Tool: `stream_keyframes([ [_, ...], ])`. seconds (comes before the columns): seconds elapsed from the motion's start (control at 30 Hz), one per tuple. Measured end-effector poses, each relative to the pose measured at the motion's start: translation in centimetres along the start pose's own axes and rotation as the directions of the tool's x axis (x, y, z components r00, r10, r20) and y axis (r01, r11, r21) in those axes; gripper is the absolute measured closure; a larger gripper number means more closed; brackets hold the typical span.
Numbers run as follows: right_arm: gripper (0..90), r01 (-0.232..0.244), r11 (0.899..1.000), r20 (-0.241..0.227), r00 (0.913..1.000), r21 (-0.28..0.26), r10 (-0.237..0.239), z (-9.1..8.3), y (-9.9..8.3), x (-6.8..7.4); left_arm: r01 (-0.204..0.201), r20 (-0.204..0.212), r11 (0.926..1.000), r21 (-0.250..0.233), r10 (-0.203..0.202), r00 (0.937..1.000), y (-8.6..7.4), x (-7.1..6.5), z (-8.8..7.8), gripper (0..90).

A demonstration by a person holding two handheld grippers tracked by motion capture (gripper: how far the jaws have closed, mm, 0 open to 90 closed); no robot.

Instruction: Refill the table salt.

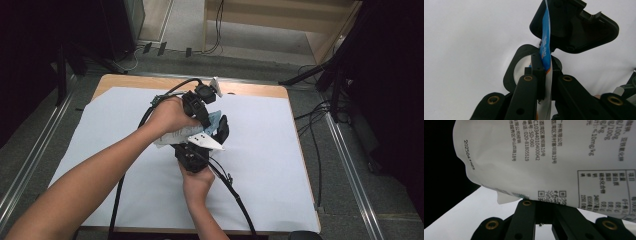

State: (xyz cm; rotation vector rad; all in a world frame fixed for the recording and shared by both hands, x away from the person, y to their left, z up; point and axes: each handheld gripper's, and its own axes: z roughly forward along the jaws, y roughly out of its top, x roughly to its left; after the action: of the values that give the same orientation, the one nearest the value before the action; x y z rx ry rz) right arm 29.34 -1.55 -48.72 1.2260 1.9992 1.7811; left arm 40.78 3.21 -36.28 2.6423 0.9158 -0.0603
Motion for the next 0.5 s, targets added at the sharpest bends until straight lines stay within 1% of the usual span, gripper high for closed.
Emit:
stream_keyframes([
  [0.07,90.0,0.001,1.0,0.001,1.0,0.001,-0.001,0.01,0.01,-0.01,-0.001,0.005,1.0,0.005,0.001,1.0,0.03,0.03,0.0,89.8],
  [0.13,90.0,0.001,1.0,0.0,1.0,0.002,-0.001,0.0,0.01,-0.02,-0.001,0.001,1.0,0.005,0.001,1.0,0.06,-0.01,0.01,89.8],
  [0.5,90.0,0.003,1.0,0.001,1.0,0.003,-0.003,-0.03,0.06,-0.07,0.001,0.007,1.0,0.006,-0.001,1.0,0.12,-0.03,0.01,89.8],
])
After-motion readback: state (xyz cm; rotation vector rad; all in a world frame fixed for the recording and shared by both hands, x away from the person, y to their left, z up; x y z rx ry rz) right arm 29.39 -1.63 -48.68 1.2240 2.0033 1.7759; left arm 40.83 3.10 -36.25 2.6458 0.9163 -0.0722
